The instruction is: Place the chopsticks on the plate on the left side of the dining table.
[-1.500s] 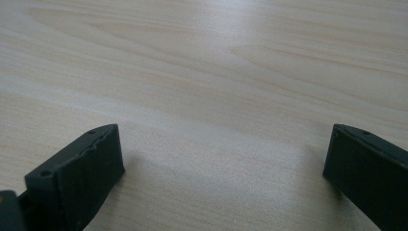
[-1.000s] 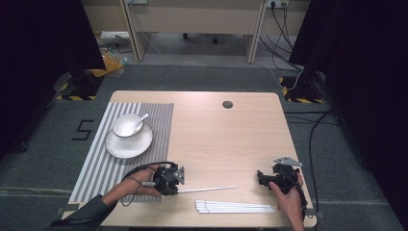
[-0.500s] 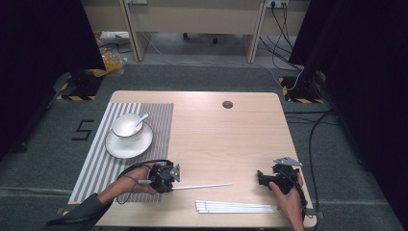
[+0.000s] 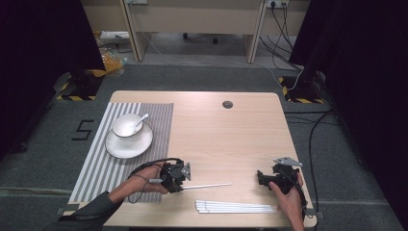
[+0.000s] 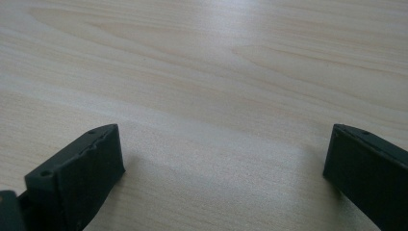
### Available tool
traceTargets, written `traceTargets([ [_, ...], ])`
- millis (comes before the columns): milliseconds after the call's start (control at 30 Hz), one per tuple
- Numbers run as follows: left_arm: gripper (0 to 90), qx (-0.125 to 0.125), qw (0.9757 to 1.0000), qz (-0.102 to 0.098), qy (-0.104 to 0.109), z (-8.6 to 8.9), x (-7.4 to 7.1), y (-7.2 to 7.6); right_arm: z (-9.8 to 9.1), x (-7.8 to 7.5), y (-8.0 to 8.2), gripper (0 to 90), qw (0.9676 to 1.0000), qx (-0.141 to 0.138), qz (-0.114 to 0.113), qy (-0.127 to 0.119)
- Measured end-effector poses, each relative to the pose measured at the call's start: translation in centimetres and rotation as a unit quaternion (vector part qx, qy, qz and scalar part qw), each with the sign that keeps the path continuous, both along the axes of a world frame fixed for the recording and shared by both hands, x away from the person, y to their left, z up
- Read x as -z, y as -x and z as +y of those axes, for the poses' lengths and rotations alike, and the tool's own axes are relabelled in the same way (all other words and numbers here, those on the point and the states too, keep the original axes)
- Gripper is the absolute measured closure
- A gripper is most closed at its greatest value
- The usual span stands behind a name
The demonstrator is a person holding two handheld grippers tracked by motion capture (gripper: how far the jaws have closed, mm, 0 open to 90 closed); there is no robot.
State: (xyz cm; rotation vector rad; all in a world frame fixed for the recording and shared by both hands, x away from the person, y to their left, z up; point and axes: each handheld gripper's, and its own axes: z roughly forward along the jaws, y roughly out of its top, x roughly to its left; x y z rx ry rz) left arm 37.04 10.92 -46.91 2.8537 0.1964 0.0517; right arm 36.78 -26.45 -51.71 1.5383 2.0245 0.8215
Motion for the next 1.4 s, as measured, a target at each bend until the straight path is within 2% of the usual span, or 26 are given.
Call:
traceTargets([
  [233,74.2,0.005,1.0,0.004,-0.005,-1.6,-0.2,-0.2,0.0,0.0,0.0,0.3,1.0,0.0,0.0,0.0],
  [500,73.3,-0.004,0.9999,0.005,-0.009,-3.1,-0.3,-0.4,0.0,0.0,0.0,0.3,1.0,0.0,0.0,0.0],
  [567,73.4,-0.004,0.9998,0.005,-0.017,-3.5,-0.2,-0.6,0.0,0.0,0.0,0.3,1.0,0.0,0.0,0.0],
  [833,74.2,-0.006,0.9998,0.008,-0.016,-4.3,-0.1,-0.7,0.0,0.0,0.0,0.3,1.0,-0.001,0.0,0.0],
  [933,75.0,-0.006,0.9997,0.014,-0.021,-4.8,0.1,-0.8,0.0,0.0,0.0,0.3,1.0,-0.001,0.0,0.0],
  [1400,76.7,0.002,0.9992,0.015,-0.037,-5.6,0.5,-1.1,0.0,0.0,0.0,0.3,1.0,-0.001,0.0,0.0],
])
